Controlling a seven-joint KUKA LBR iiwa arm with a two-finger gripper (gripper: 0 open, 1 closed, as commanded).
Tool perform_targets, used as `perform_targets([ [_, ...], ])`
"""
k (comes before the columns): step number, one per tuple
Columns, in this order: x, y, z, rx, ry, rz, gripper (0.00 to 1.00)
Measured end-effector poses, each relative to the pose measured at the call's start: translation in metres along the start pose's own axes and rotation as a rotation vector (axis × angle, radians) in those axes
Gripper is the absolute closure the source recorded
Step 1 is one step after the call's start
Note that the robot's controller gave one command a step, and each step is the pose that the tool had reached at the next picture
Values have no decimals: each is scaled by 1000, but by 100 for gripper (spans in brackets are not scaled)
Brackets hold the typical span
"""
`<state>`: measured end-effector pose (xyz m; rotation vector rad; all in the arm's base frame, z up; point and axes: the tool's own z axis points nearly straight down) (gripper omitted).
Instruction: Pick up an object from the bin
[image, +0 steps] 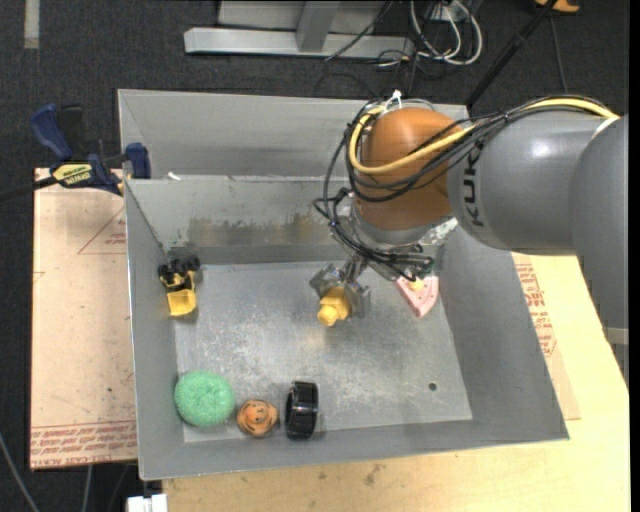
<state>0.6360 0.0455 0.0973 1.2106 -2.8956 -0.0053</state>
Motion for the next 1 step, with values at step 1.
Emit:
perform_targets([
  [1, -1, -1, -16, 5, -5, 0, 100],
])
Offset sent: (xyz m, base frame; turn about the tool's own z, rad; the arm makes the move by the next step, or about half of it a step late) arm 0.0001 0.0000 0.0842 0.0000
